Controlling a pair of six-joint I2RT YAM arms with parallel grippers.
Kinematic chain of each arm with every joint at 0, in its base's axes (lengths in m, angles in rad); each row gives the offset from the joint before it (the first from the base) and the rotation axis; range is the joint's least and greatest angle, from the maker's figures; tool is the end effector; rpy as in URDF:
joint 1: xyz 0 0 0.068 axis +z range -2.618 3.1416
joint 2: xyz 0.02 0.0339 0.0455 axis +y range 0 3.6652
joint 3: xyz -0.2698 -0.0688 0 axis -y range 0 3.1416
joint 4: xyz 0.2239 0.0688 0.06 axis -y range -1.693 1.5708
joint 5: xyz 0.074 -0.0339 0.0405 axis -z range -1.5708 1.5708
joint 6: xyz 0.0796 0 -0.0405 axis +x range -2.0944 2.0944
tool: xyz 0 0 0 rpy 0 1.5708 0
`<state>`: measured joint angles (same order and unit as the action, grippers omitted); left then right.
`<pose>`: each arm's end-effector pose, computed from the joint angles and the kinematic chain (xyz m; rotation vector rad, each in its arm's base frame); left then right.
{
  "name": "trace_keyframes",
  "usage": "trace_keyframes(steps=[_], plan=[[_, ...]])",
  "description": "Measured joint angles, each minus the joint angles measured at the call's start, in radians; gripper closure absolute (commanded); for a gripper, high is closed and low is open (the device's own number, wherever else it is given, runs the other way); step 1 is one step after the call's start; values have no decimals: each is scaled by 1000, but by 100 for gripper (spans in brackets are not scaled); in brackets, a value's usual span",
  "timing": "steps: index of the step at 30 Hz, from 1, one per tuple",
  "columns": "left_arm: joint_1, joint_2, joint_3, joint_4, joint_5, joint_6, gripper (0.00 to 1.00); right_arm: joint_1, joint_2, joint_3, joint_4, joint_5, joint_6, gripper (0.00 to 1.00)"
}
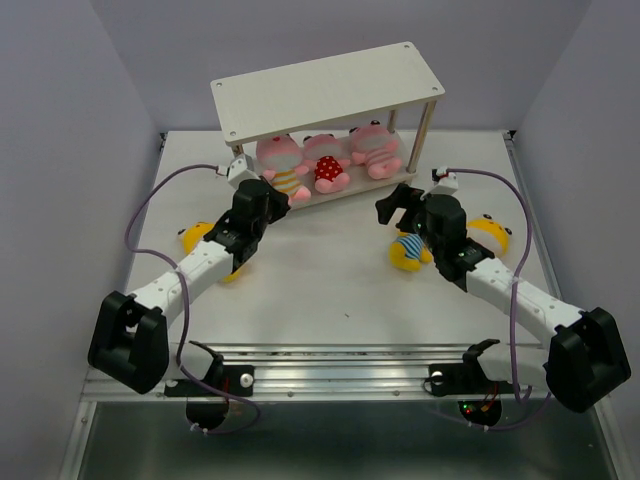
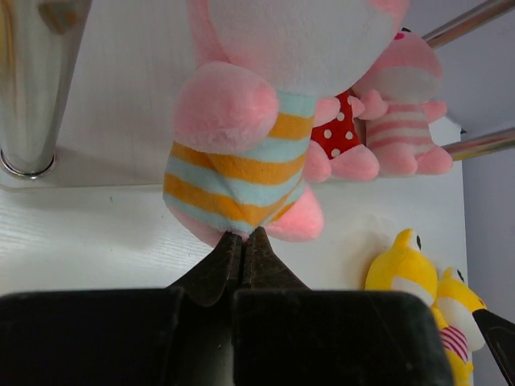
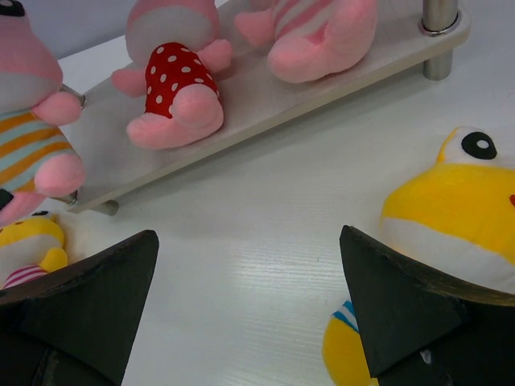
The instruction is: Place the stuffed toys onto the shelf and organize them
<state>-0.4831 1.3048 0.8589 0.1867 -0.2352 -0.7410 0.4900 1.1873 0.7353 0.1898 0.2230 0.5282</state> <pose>0.2949 -0.1338 0.2926 -0.4077 1.8265 -0.6437 0.2669 0.1224 0.2806 0.1942 1.8466 0.5107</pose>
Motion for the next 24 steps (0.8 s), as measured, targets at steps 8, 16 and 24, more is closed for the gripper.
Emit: trace_keyframes(steps=[8,16,24], plan=[[40,89,51,28,0,6,100,0,0,0,0,17,-14,0],[79,164,80,32,34,12,100,0,1,0,0,31,-21,0],[95,192,94,34,66,12,100,0,6,0,-1,32,-27,0]])
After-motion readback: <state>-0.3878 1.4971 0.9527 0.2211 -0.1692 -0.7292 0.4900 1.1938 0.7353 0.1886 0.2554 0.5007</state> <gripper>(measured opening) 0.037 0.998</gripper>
